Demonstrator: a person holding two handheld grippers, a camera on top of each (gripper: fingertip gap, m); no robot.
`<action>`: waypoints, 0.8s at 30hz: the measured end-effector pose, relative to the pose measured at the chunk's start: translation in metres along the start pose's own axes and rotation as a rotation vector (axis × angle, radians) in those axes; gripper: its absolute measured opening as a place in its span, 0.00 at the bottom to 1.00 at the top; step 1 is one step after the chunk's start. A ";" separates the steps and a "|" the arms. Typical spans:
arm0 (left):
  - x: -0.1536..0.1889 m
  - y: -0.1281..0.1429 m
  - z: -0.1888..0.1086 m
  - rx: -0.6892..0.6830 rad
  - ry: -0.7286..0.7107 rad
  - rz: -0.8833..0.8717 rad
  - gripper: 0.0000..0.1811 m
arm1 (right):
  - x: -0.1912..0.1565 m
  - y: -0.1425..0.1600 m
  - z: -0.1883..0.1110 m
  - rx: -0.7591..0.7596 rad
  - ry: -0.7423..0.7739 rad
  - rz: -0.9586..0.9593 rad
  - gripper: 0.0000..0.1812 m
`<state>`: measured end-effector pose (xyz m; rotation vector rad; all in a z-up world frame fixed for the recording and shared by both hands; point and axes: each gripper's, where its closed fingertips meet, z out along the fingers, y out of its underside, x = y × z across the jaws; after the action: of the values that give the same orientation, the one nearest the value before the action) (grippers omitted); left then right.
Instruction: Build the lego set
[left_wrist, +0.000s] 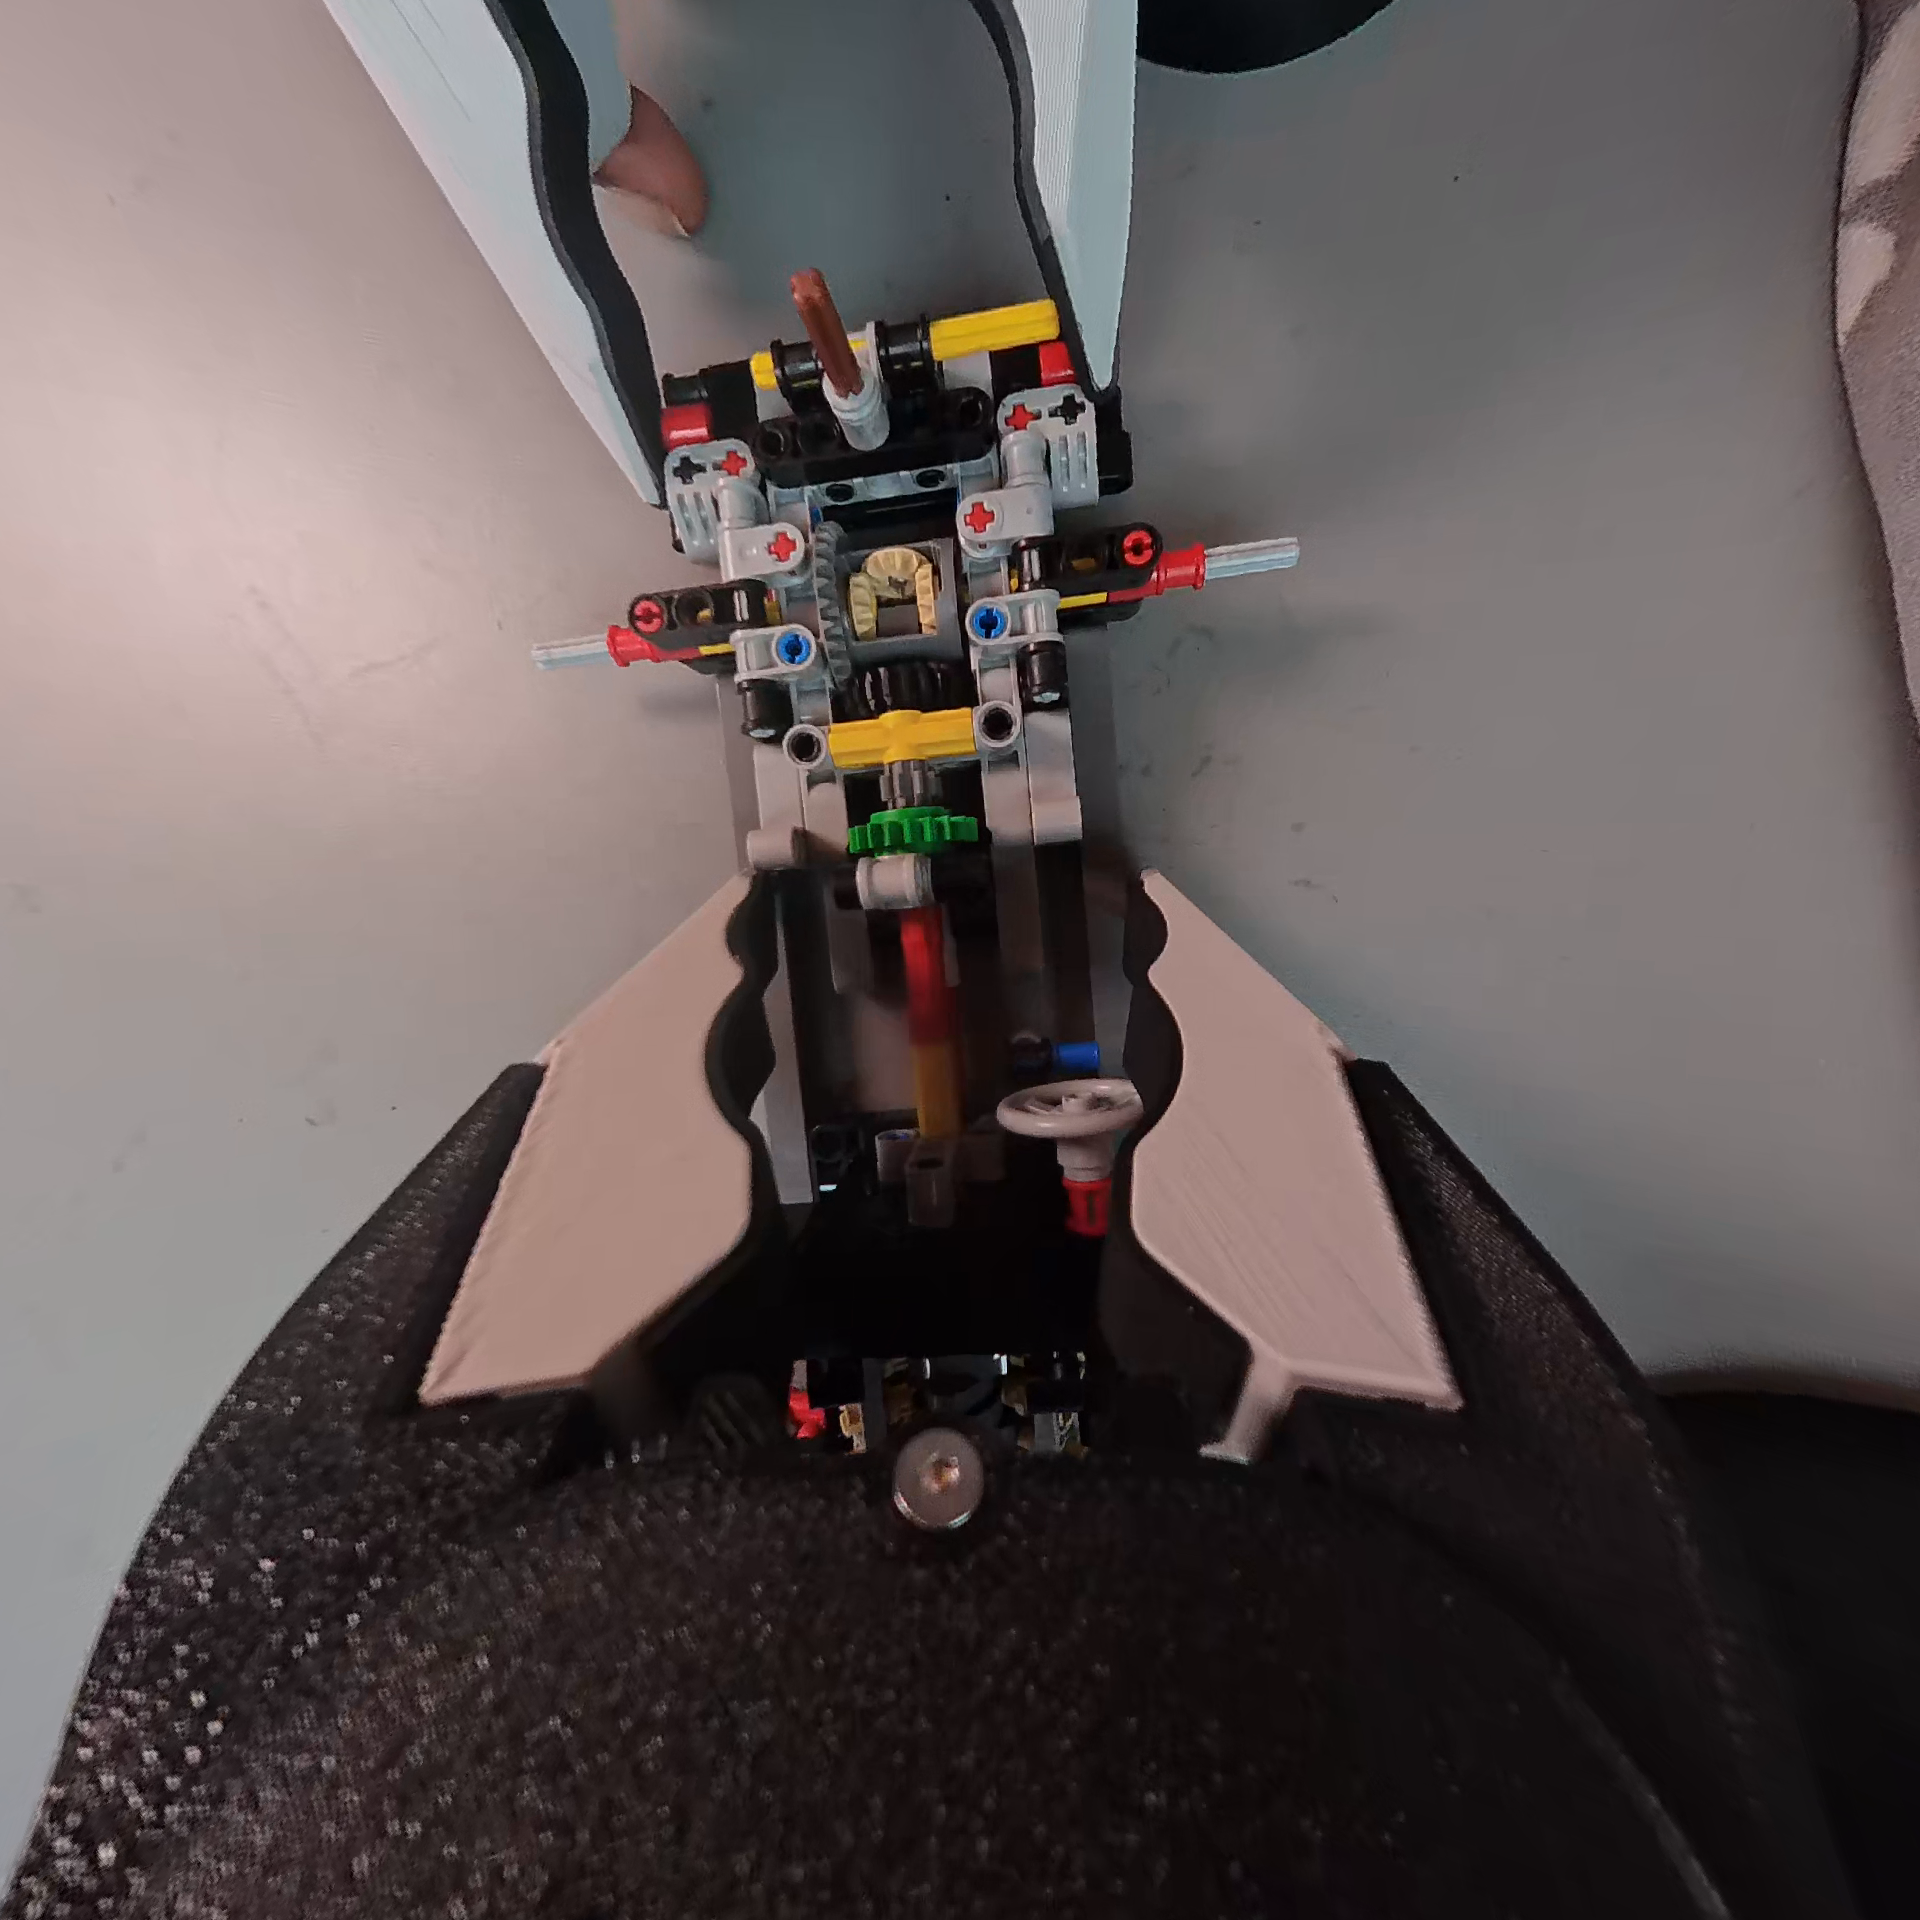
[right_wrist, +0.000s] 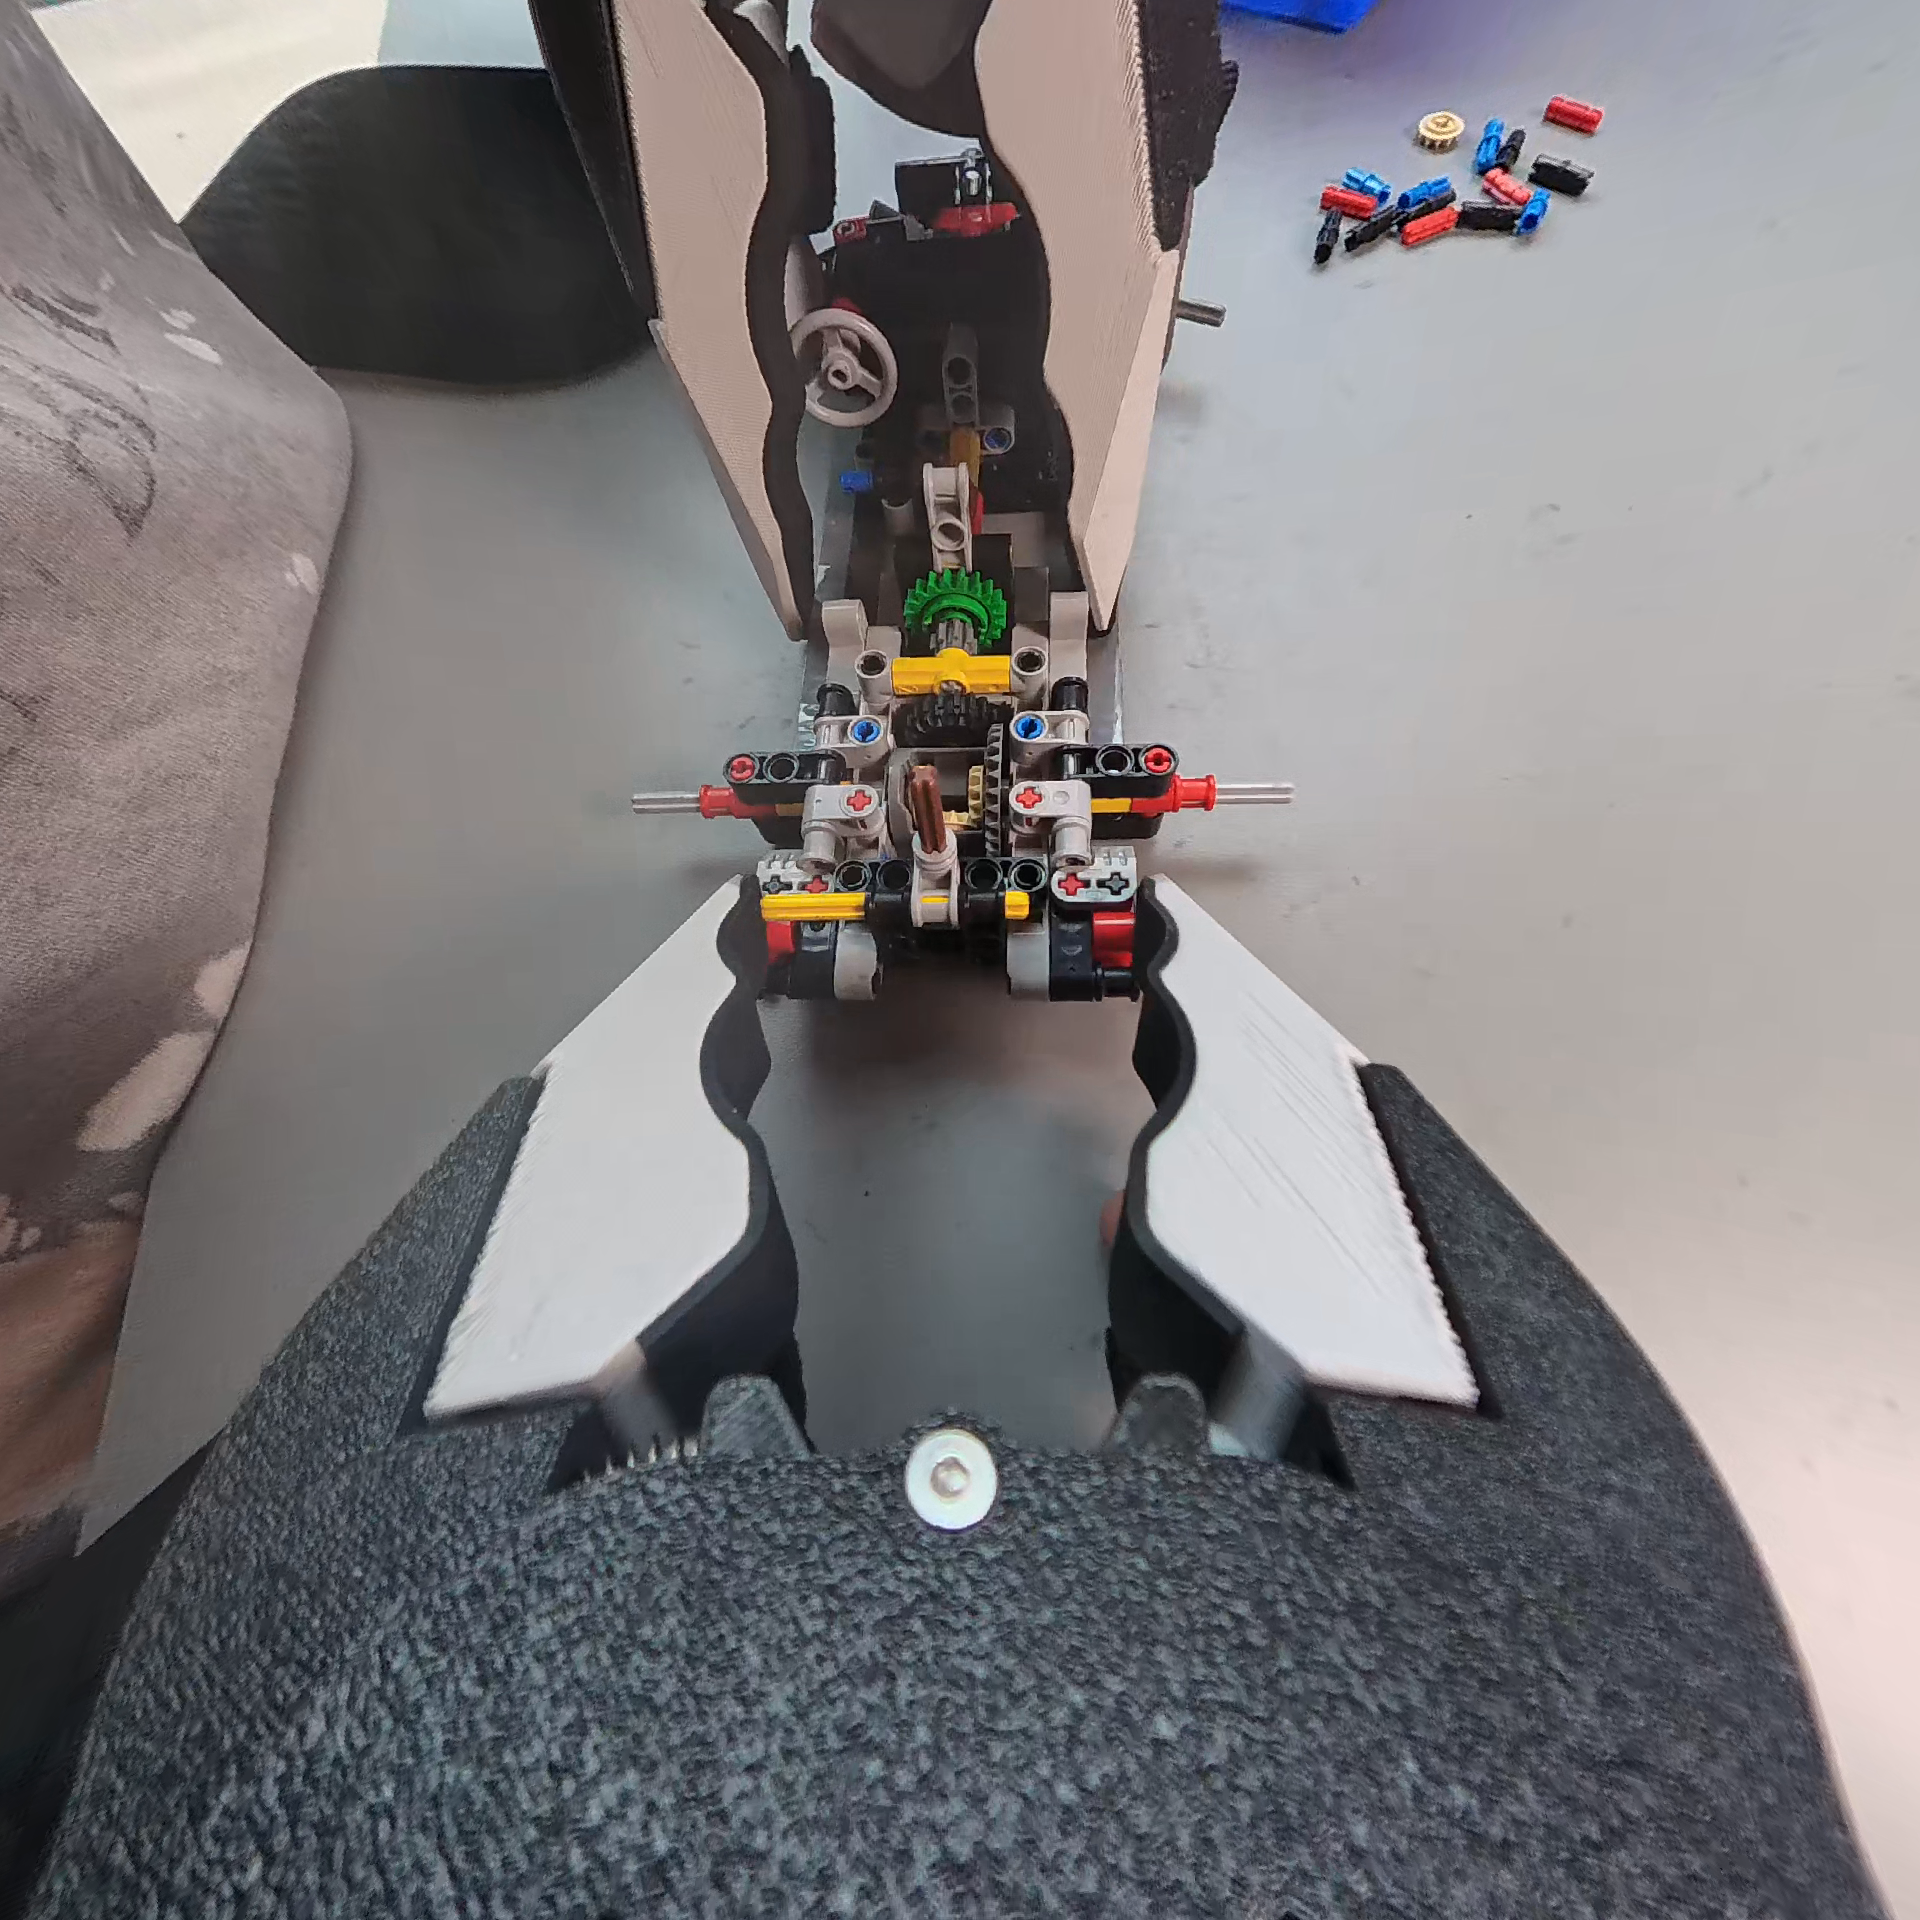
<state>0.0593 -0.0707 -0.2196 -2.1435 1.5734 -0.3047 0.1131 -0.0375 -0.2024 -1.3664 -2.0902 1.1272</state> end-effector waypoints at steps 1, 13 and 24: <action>0.000 0.000 0.000 0.002 -0.001 -0.001 0.37 | 0.000 0.000 0.000 0.001 -0.004 0.001 0.38; 0.003 0.000 0.000 0.011 -0.011 0.004 0.37 | -0.003 0.000 0.000 0.002 -0.020 -0.021 0.37; 0.004 0.003 -0.007 0.046 0.001 -0.091 0.41 | -0.003 -0.004 -0.018 0.031 0.092 -0.041 0.28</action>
<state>0.0550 -0.0764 -0.2149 -2.1837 1.4574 -0.3683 0.1247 -0.0336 -0.1888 -1.3291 -2.0184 1.0561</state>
